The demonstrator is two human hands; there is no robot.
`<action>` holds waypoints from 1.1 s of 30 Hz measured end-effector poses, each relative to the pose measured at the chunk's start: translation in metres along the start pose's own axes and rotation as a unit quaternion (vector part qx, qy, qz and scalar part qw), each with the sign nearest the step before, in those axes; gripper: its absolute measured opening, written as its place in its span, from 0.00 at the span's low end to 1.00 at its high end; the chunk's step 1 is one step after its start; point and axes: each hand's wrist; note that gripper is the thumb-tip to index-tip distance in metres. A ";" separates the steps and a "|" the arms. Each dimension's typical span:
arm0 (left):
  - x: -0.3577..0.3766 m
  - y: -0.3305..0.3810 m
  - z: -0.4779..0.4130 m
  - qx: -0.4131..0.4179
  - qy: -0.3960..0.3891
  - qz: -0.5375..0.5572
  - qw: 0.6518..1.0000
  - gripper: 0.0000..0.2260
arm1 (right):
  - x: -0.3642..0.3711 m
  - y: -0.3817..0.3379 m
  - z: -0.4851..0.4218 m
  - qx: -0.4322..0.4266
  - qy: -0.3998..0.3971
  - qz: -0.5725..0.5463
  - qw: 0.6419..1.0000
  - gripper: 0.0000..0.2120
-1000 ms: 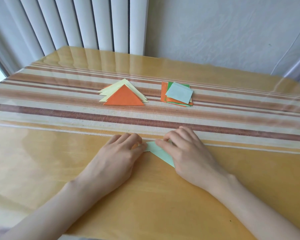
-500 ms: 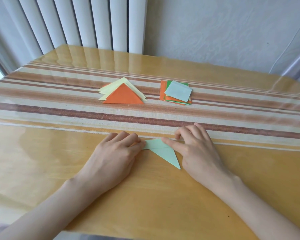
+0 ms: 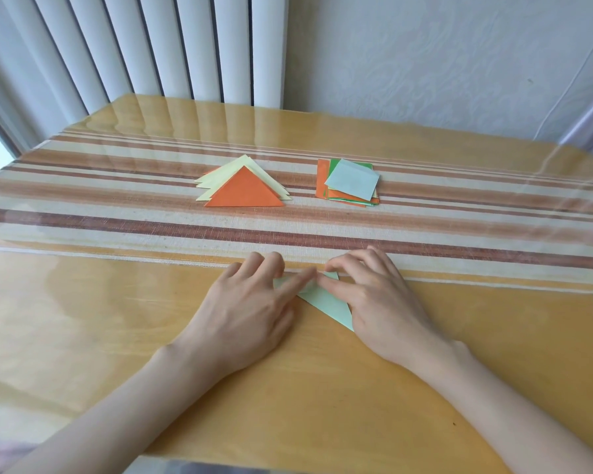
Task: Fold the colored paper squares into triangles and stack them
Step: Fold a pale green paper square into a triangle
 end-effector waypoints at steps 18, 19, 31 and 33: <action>-0.009 -0.021 0.012 -0.104 -0.002 0.134 0.985 0.20 | -0.021 0.004 -0.020 0.055 -0.114 -0.238 0.963 0.13; -0.008 -0.024 0.009 -0.126 0.001 0.176 0.976 0.21 | -0.021 0.005 -0.024 0.048 -0.133 -0.236 0.962 0.15; -0.005 -0.026 0.001 -0.059 0.039 0.166 0.984 0.16 | -0.008 -0.001 -0.046 0.095 -0.031 -0.256 0.962 0.06; -0.002 -0.022 0.000 -0.026 0.007 0.145 0.989 0.18 | -0.009 0.000 -0.047 0.116 -0.035 -0.270 0.955 0.10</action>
Point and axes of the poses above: each hand's wrist, its own z-axis away from the middle knuckle, its own x-axis out of the palm, y = z × x, and after that the axes turned 2 degrees about y, right-handed
